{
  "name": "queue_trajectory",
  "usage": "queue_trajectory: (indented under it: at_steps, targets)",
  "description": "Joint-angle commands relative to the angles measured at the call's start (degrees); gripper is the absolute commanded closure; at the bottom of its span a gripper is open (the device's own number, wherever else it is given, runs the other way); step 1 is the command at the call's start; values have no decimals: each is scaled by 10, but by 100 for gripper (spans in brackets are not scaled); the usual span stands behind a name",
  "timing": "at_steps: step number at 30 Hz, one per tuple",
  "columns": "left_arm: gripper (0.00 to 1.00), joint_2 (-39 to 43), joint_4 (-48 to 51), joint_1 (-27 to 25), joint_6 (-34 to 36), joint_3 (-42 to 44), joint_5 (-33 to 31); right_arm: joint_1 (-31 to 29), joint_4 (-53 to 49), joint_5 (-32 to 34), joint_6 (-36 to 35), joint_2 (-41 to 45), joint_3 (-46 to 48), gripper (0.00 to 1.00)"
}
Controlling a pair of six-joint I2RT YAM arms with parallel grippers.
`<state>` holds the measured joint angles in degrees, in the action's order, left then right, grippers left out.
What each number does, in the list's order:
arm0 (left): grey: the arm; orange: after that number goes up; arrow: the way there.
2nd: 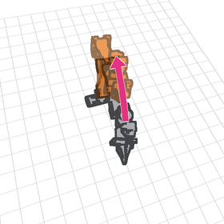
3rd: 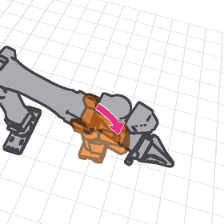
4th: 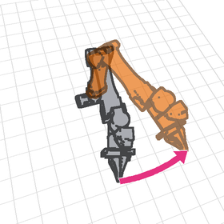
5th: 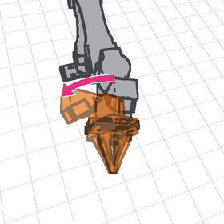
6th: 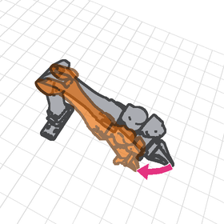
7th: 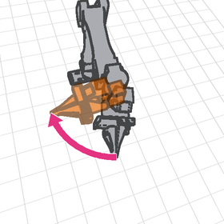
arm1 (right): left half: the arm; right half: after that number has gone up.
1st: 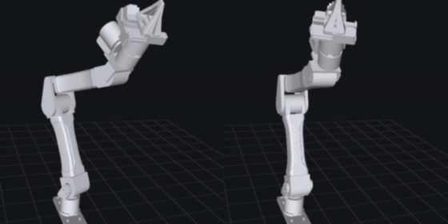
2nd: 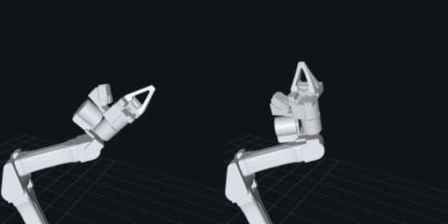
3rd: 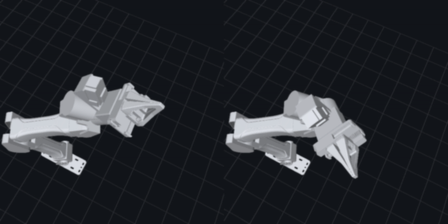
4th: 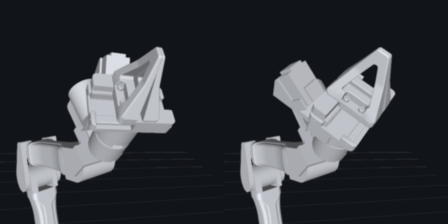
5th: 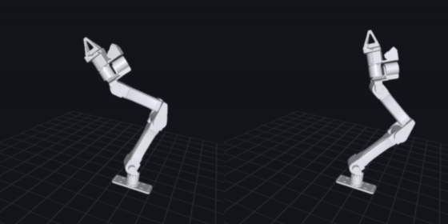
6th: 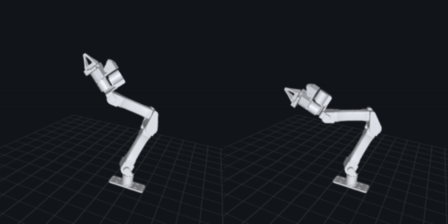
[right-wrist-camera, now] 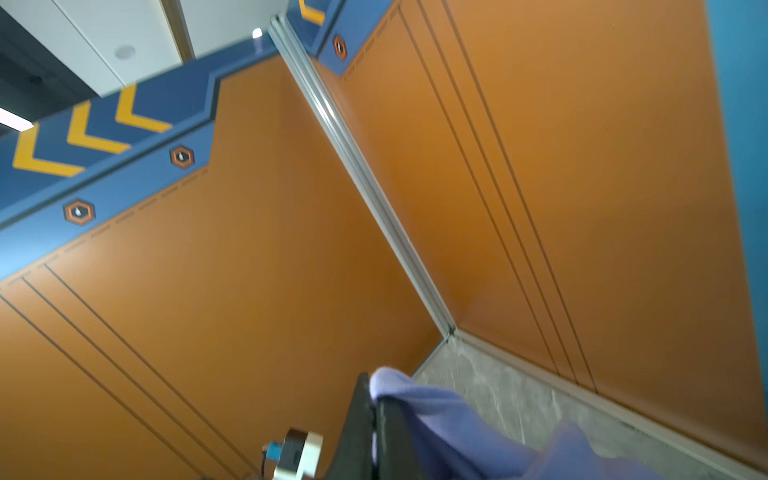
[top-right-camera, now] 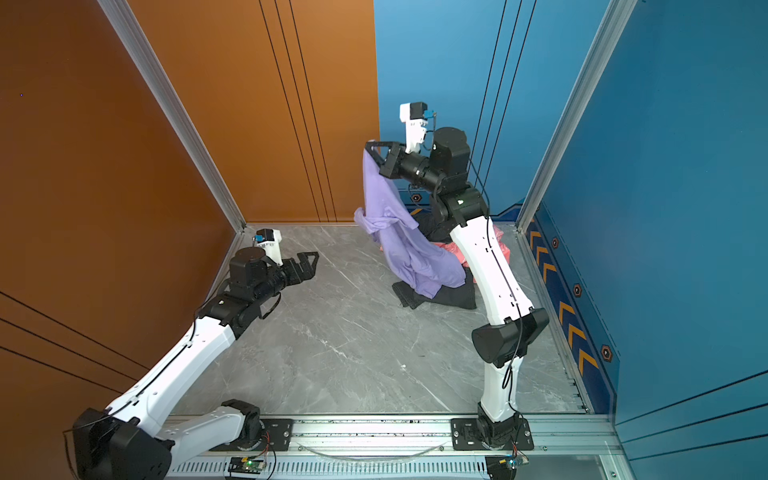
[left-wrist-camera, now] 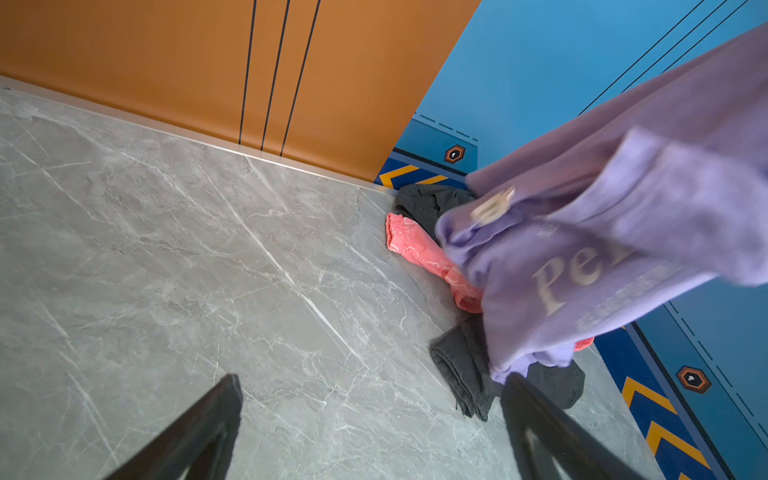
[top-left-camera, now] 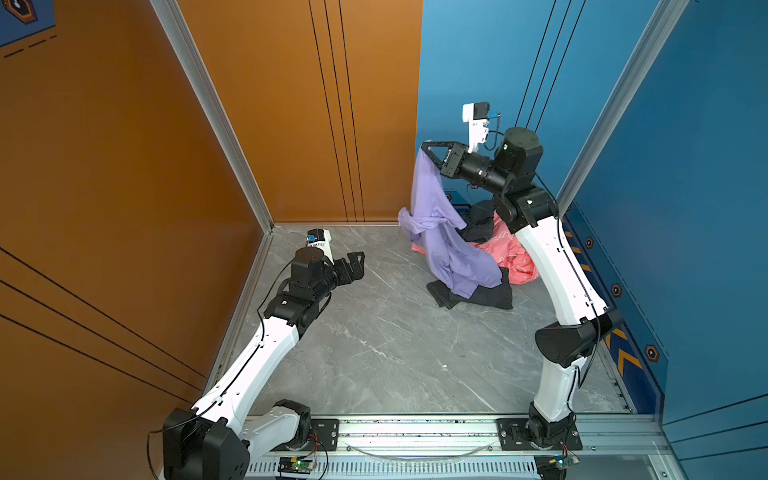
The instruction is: Pick out a specific cloth from the pile
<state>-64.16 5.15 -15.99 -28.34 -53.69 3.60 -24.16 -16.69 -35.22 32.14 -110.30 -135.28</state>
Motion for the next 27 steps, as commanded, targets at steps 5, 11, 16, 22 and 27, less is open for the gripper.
queue_trajectory:
  at_steps: [5, 11, 16, 22, 27]
  targets:
    - [2, 24, -84, -7, 18, 2, 28, -34, -270, 26, -222, 9, 100, 100]
    - [0, -3, -125, -39, 69, -7, 79, -56, -282, 42, -308, 45, 161, 100]
    - [3, -50, -124, -89, 149, -45, 103, -65, -281, 24, -339, 52, 163, 100]
    - [8, -95, -131, -122, 190, -78, 105, -68, -281, 0, -356, 65, 164, 100]
    - [17, -119, -159, -136, 206, -82, 116, -72, -281, -13, -352, 75, 157, 100]
